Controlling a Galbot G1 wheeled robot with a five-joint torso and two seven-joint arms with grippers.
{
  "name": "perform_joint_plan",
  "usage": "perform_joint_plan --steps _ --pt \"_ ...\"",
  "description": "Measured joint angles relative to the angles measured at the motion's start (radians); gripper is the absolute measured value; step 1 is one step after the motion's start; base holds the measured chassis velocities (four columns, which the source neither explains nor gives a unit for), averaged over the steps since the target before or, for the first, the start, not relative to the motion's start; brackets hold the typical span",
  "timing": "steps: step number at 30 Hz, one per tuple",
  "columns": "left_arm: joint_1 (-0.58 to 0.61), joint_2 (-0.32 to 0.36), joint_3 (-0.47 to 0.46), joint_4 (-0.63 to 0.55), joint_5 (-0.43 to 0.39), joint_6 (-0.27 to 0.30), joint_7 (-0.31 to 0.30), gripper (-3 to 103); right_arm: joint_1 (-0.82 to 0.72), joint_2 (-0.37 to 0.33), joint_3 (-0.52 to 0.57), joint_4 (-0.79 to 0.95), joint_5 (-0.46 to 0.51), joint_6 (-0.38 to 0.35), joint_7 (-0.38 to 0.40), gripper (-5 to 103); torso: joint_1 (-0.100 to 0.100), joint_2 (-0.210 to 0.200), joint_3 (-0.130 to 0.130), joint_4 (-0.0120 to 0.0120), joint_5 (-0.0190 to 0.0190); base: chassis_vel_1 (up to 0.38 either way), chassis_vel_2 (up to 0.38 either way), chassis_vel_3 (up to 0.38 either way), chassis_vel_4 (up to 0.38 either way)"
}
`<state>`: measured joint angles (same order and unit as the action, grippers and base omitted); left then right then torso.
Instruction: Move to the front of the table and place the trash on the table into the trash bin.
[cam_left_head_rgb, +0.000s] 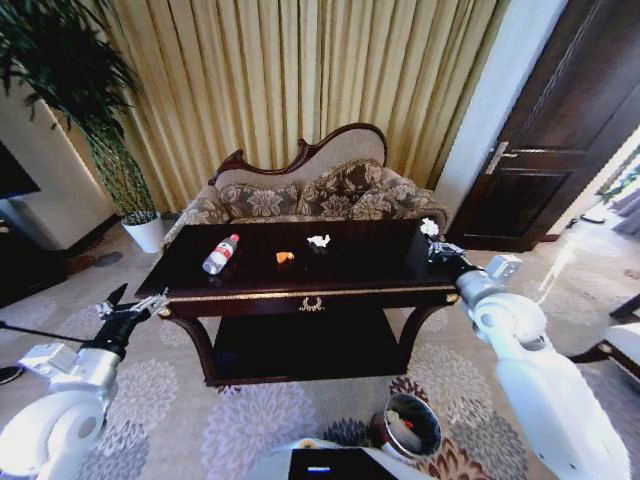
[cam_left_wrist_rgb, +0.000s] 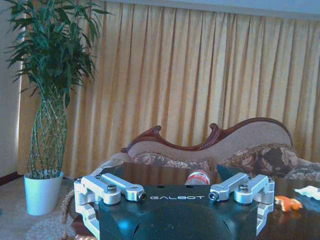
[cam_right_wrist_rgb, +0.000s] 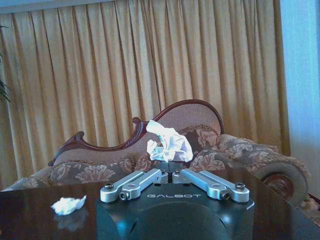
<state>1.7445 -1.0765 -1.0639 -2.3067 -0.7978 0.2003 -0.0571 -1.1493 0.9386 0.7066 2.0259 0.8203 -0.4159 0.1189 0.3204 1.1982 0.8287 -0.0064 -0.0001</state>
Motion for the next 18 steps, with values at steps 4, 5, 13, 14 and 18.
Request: perform_joint_plan --steps 4,5,13,14,18 --pt "-0.001 -0.001 0.004 0.001 0.000 0.000 0.002 100 -0.009 0.004 0.001 0.000 -0.008 -0.001 0.000 0 0.000 0.000 0.000 -0.0003 0.0001 0.194 -0.199 -0.195 0.187" --pt "-0.001 -0.001 0.004 0.001 0.000 0.000 0.002 100 -0.009 0.004 0.001 0.000 -0.008 -0.001 0.000 0 0.000 0.000 0.000 -0.0003 0.0001 0.172 -0.182 -0.190 0.181" --pt "0.000 -0.010 0.007 0.001 0.001 -0.001 0.004 100 -0.032 0.016 0.001 0.005 -0.031 -0.001 0.000 0 0.000 0.000 0.000 -0.0002 0.0000 0.161 -0.163 -0.158 0.149" --pt "0.001 -0.012 0.007 0.001 0.002 -0.002 0.005 100 -0.037 0.018 0.002 0.006 -0.034 -0.001 0.000 0 0.000 0.000 0.000 -0.0003 0.0001 0.146 -0.156 -0.160 0.165" --pt "0.004 -0.016 0.006 0.000 0.002 -0.004 0.007 100 -0.047 0.023 0.006 0.011 -0.039 -0.002 0.000 0 0.000 0.000 0.000 -0.0002 0.0002 0.151 -0.184 -0.171 0.170"
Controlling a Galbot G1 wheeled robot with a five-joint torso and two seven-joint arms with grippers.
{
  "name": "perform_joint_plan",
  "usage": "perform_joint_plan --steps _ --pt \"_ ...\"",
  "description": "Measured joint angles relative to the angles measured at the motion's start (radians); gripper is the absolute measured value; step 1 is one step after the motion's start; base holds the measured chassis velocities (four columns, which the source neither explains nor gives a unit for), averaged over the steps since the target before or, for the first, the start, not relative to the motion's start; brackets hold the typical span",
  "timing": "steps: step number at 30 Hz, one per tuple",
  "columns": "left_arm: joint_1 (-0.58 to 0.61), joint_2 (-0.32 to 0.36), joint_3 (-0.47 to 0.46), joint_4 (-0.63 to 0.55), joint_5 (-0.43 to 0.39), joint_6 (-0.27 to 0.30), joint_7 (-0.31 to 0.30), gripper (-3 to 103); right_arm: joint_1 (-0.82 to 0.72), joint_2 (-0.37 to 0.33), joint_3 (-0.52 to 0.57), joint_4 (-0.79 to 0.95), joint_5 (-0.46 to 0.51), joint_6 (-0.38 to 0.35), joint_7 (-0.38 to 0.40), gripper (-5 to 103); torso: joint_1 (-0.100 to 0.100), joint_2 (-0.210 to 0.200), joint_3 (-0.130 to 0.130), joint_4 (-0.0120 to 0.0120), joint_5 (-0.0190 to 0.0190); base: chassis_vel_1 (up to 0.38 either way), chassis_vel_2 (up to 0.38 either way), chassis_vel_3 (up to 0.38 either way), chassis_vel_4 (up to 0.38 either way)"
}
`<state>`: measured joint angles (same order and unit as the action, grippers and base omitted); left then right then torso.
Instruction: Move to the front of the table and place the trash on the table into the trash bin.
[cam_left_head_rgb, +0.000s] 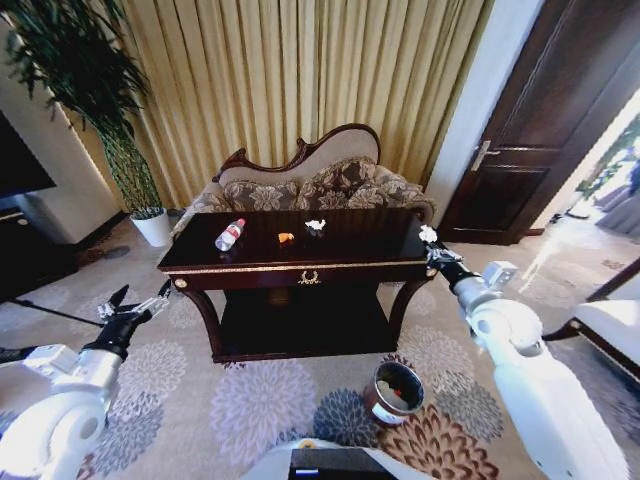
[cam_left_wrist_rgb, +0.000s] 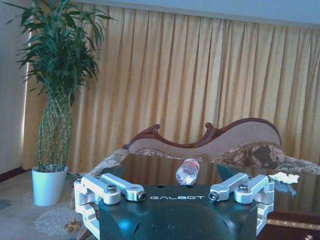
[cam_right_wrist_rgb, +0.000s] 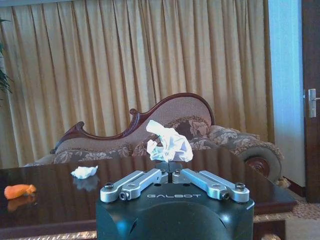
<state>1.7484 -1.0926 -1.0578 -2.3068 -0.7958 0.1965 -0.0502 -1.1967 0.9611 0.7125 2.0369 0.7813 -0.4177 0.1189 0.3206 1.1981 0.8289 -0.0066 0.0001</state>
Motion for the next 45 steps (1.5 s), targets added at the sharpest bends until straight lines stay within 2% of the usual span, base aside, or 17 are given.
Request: perform_joint_plan --steps 6,10,16,18,22,27,29,34,40,45 --pt "0.001 -0.002 0.001 -0.007 0.001 -0.001 0.001 100 -0.021 0.015 0.004 -0.002 -0.024 0.011 0.000 0 0.000 0.000 0.000 0.0002 -0.0002 0.147 -0.159 -0.143 0.151" --pt "0.002 -0.004 0.002 -0.009 0.002 -0.001 0.002 100 -0.063 0.047 0.011 -0.036 -0.082 0.018 0.000 0 -0.001 0.001 0.000 -0.0002 -0.0002 0.032 -0.038 -0.050 0.027" --pt "0.002 -0.009 0.003 -0.003 0.003 -0.003 0.012 100 -0.117 0.109 0.001 -0.186 -0.186 0.027 0.000 0 0.001 0.000 0.000 0.0002 0.0001 0.000 0.000 0.000 0.000" --pt "0.003 -0.011 0.003 -0.001 0.003 -0.006 0.015 100 -0.131 0.143 -0.011 -0.302 -0.259 0.062 0.000 0 0.001 -0.001 0.000 0.0000 0.0001 0.000 0.000 0.000 0.000" --pt "0.003 -0.012 0.003 0.001 0.003 -0.007 0.016 100 -0.138 0.168 -0.016 -0.378 -0.314 0.075 0.000 0 0.001 0.000 0.000 0.0001 0.0002 0.000 0.000 0.000 0.000" --pt "0.011 -0.025 0.004 0.003 0.007 -0.012 0.019 100 -0.140 0.241 -0.037 -0.549 -0.454 0.113 0.000 0 0.000 0.000 0.000 -0.0003 0.0001 0.000 0.000 0.000 0.000" --pt "0.011 -0.027 0.005 0.003 0.007 -0.012 0.020 100 -0.137 0.252 -0.041 -0.564 -0.467 0.117 0.000 0 0.000 0.000 0.000 -0.0002 0.0000 0.000 0.000 0.000 0.000" --pt "0.026 -0.035 0.002 -0.007 0.011 -0.017 0.022 100 -0.112 0.345 -0.070 -0.684 -0.583 0.152 0.000 0 0.000 0.000 0.000 0.0002 -0.0001 0.000 0.000 0.000 0.000" --pt "0.038 -0.040 -0.010 -0.018 0.011 -0.019 0.022 100 -0.102 0.411 -0.090 -0.727 -0.621 0.175 0.000 0 0.000 0.000 0.000 0.0000 -0.0001 0.000 0.000 0.000 0.000" --pt "0.047 -0.047 -0.010 -0.030 0.013 -0.020 0.022 100 -0.068 0.434 -0.100 -0.757 -0.631 0.178 0.000 0 0.000 0.000 0.000 0.0002 -0.0002 0.000 0.000 0.000 0.000"
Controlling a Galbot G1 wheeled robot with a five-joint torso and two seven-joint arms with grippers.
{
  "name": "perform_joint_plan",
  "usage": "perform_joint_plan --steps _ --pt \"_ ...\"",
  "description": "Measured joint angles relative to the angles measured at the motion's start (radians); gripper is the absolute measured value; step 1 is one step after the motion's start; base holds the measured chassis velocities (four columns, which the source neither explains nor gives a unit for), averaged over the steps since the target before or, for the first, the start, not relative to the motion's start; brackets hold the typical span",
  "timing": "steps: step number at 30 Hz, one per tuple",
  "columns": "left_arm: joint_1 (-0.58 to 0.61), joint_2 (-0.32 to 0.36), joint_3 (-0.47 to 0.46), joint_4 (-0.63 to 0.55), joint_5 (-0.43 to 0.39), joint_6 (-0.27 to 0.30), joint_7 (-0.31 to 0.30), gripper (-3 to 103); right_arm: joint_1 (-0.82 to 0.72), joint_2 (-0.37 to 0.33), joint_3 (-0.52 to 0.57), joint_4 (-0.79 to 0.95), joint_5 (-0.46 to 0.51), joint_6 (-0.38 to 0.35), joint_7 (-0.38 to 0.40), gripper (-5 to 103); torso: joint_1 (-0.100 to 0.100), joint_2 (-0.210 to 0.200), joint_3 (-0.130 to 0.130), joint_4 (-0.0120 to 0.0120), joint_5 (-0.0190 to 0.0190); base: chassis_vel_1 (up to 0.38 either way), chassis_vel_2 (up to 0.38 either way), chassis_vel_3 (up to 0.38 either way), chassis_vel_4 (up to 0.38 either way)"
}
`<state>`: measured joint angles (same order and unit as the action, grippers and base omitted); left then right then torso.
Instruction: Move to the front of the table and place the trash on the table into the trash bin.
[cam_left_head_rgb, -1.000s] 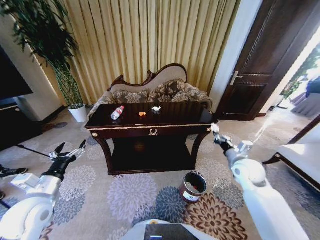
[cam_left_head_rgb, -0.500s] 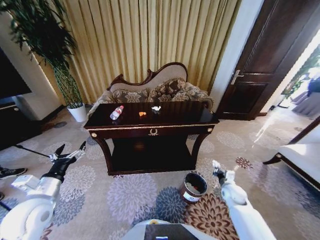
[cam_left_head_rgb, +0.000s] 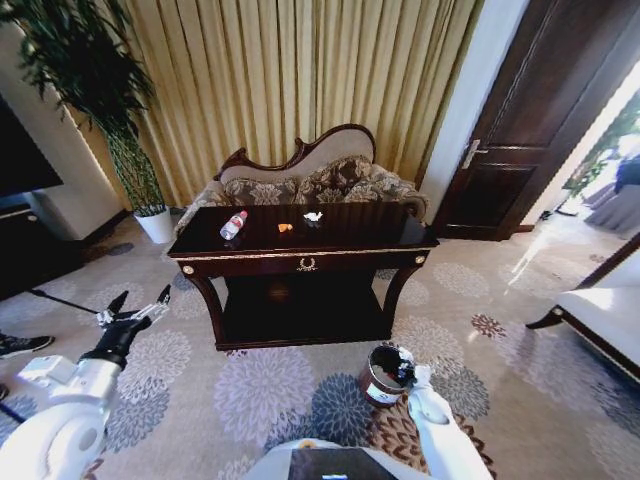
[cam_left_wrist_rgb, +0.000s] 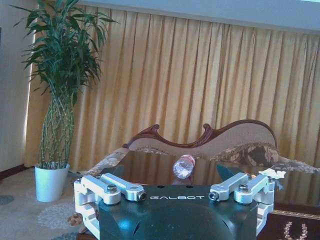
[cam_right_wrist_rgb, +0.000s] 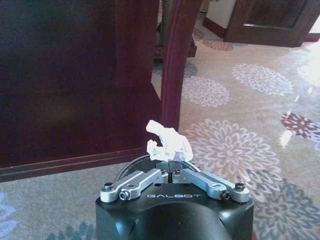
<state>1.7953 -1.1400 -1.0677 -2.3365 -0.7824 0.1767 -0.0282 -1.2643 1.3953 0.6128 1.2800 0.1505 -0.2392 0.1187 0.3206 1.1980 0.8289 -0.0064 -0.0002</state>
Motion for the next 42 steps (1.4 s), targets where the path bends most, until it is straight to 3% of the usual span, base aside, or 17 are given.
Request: perform_joint_plan --steps 11,13,14,42 --pt "0.005 0.003 -0.005 -0.017 0.001 0.000 -0.002 100 0.084 -0.068 -0.020 -0.091 0.007 -0.039 0.000 0 0.000 0.000 0.000 -0.0001 0.0002 0.000 0.000 0.000 0.000" --pt "0.006 0.000 -0.002 -0.020 0.002 -0.001 -0.003 100 0.100 -0.088 -0.026 -0.106 0.015 -0.048 0.000 0 0.000 0.000 0.000 -0.0002 0.0004 0.000 0.000 0.000 0.000" --pt "0.006 -0.007 0.003 -0.025 0.005 -0.001 -0.003 100 0.116 -0.132 -0.041 -0.112 0.044 -0.067 0.000 0 0.000 0.000 0.000 -0.0001 0.0003 0.000 0.000 0.000 0.000" --pt "0.009 -0.021 0.006 -0.027 0.015 -0.014 0.008 100 0.087 -0.121 -0.039 -0.067 0.047 -0.054 0.000 0 0.000 0.000 0.000 -0.0002 0.0001 0.000 0.000 0.000 0.000"
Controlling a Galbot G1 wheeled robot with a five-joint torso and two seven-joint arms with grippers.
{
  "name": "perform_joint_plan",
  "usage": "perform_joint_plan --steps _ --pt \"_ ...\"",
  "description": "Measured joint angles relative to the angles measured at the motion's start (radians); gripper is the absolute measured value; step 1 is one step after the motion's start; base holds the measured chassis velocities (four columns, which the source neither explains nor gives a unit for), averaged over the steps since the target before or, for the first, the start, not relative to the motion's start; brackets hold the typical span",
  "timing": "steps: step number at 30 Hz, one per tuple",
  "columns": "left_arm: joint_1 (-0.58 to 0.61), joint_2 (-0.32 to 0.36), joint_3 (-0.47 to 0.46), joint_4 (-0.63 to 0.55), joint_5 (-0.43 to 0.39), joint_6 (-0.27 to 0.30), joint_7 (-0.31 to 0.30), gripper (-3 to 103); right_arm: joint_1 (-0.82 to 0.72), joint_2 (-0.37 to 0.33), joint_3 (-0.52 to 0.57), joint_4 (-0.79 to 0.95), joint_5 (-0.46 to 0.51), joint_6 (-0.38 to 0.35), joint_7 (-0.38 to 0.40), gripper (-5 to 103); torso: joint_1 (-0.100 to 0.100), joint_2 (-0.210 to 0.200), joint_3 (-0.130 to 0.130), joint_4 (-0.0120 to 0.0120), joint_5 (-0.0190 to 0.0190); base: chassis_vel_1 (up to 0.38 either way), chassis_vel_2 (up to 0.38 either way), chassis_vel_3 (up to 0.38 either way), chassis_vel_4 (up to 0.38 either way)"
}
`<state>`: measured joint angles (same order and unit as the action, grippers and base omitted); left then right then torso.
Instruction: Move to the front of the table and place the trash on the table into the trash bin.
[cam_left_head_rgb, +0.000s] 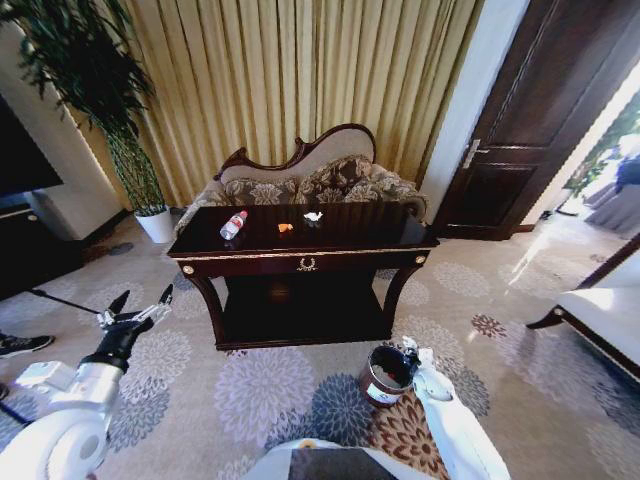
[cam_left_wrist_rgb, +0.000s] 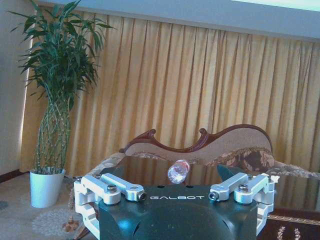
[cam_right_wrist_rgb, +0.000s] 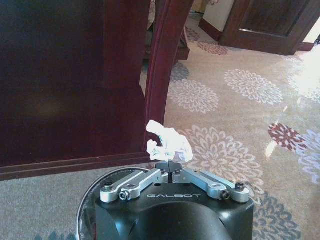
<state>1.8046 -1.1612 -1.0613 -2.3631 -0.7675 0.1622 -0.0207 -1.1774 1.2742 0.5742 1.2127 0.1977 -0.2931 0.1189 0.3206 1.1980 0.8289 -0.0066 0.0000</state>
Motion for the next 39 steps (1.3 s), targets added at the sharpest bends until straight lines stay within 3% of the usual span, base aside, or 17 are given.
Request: perform_joint_plan --steps 11,23,25,27,29,33,39 --pt "0.000 -0.001 0.000 0.002 0.000 0.000 0.002 100 0.000 0.010 -0.003 -0.006 -0.009 0.008 0.000 -3 0.000 0.000 0.000 0.0000 0.0000 0.000 0.000 0.000 0.000" --pt "-0.001 0.000 0.001 0.006 0.000 -0.003 0.006 100 0.000 0.011 -0.001 -0.008 -0.015 0.018 0.000 44 0.000 0.000 0.000 0.0000 0.0000 0.000 0.000 0.000 0.000" --pt "-0.001 0.001 0.001 0.006 0.000 -0.003 0.006 100 0.000 0.011 0.000 -0.007 -0.014 0.021 0.000 44 0.000 0.000 0.000 0.0001 0.0000 0.000 0.000 0.000 0.000" --pt "-0.001 0.002 -0.001 0.007 0.000 -0.004 0.006 100 -0.003 0.013 0.005 0.006 -0.002 0.034 0.000 56 0.000 0.000 0.000 0.0000 0.0001 0.000 0.000 0.000 0.000" --pt "-0.001 0.003 -0.001 0.008 0.000 -0.005 0.006 100 -0.006 0.013 0.010 0.021 0.012 0.044 0.000 61 0.000 0.000 0.000 0.0000 0.0002 0.000 0.000 0.000 0.000" --pt "-0.006 0.008 -0.003 0.008 -0.004 -0.007 0.004 100 -0.031 -0.008 0.042 0.187 0.110 0.093 0.000 83 0.000 0.000 0.000 0.0001 0.0004 0.000 0.000 0.000 0.000" --pt "-0.013 0.007 -0.003 0.008 -0.006 -0.008 0.002 100 -0.066 -0.081 0.069 0.461 0.187 0.068 0.000 97 0.000 0.000 0.000 0.0001 -0.0002 0.000 0.000 0.000 0.000"
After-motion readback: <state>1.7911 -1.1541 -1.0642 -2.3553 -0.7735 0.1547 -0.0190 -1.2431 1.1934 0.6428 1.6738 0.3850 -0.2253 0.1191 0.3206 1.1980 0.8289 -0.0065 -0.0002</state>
